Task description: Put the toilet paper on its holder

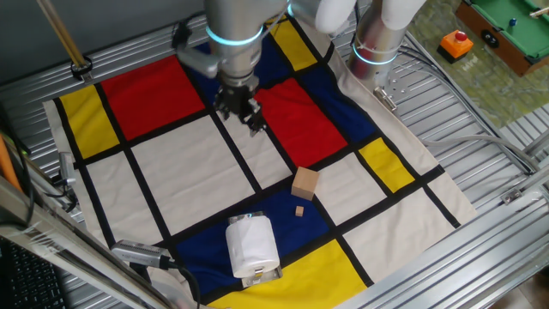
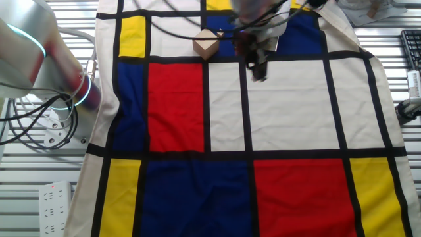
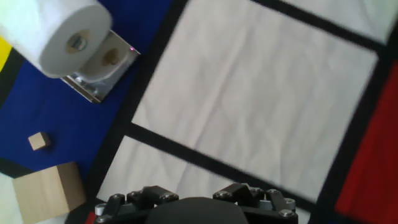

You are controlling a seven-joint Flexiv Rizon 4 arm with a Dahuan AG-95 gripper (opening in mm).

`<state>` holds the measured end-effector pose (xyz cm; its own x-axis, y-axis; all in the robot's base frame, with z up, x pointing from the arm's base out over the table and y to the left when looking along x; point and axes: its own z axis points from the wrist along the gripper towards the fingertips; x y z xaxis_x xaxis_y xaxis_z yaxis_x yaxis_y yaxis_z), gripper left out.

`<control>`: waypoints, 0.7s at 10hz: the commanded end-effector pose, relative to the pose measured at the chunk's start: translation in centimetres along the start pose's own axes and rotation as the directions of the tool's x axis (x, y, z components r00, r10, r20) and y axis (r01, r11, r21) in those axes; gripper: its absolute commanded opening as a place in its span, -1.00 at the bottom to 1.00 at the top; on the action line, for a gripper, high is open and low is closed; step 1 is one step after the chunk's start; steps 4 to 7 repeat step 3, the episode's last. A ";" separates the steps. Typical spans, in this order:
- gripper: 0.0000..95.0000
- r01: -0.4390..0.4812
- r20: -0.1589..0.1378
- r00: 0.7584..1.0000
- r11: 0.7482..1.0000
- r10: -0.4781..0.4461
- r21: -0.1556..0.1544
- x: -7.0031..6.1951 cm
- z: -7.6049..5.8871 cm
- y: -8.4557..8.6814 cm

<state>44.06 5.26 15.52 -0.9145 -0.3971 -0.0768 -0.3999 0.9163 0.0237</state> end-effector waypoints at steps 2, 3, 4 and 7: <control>0.60 0.002 0.004 1.000 1.000 -0.002 -0.013 0.9 -0.1 -0.1; 0.60 0.008 0.004 1.000 1.000 -0.008 -0.013 0.9 -0.2 0.0; 0.60 0.008 0.004 1.000 1.000 -0.008 -0.013 0.9 -0.2 0.0; 0.60 0.008 0.004 1.000 1.000 -0.008 -0.013 0.9 -0.2 0.0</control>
